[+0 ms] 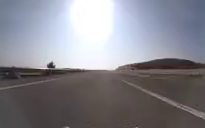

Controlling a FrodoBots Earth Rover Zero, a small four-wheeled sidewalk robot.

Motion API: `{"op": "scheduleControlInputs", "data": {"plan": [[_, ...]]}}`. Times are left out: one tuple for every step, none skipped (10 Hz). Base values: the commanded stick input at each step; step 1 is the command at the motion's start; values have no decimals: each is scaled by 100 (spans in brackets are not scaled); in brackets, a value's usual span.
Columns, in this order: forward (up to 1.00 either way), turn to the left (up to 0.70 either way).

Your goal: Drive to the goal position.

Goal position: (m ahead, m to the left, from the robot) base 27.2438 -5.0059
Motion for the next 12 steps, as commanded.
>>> {"op": "scheduleControlInputs", "data": {"plan": [[100, 0], [100, 0], [100, 0], [100, 0], [100, 0], [100, -13], [100, -31], [100, -32], [100, -17], [100, 0], [100, 0], [100, 0]]}}
